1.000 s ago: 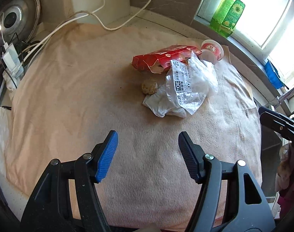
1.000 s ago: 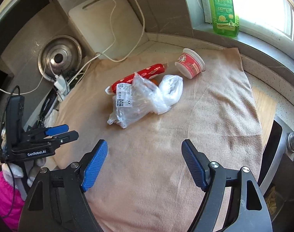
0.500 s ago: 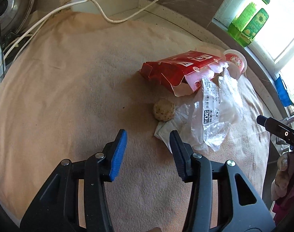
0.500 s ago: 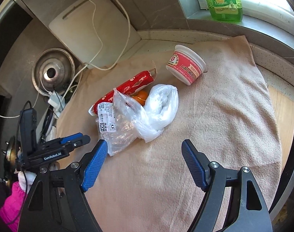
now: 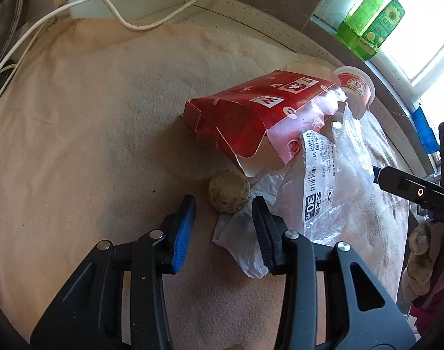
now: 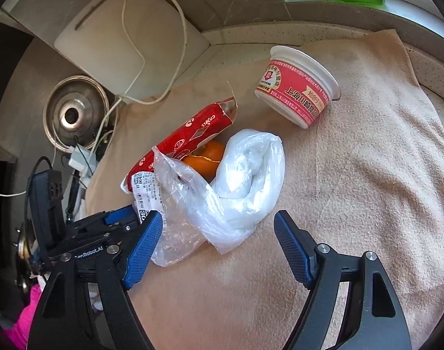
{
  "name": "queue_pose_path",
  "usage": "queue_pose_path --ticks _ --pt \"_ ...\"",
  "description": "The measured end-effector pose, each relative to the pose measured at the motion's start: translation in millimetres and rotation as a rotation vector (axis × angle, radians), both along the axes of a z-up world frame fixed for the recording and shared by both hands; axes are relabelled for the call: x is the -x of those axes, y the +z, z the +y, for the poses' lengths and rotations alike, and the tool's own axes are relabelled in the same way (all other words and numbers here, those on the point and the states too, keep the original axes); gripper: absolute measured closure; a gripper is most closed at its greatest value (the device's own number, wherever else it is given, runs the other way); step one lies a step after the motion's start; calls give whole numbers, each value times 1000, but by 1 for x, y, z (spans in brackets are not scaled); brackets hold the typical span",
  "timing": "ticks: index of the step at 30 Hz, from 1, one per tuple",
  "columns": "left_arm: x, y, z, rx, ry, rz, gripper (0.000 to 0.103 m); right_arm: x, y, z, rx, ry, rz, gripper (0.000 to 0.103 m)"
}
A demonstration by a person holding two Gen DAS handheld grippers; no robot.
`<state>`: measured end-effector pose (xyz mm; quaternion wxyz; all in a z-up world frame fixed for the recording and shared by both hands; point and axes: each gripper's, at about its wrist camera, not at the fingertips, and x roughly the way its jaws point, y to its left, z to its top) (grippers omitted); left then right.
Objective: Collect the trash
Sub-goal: 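Grasp the round beige bun with the left tool while the right tool grasps the clear plastic bag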
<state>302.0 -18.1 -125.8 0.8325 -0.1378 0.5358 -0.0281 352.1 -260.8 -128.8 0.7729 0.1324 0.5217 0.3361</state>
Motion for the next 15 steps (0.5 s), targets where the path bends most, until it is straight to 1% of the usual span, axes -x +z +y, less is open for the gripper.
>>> queue_pose_path --ticks 6,10,11,12,13,15 --pt "-8 -4 -2 -6 0 2 62 -4 -2 3 -11 -3 10 25" --pt "-11 -6 -4 -12 -2 -5 63 -8 -5 10 15 -2 6 26" --pt "-11 -6 -4 -11 -3 -7 65 -9 -6 12 21 -5 8 29" --pt "-11 -6 -4 -6 -5 -9 70 -10 -8 13 29 -8 13 33" --pt "-11 -6 -3 -2 -2 -10 71 -11 -11 13 35 -10 19 35" --pt "-11 -7 -3 2 7 -14 71 -12 -15 14 50 -19 31 45"
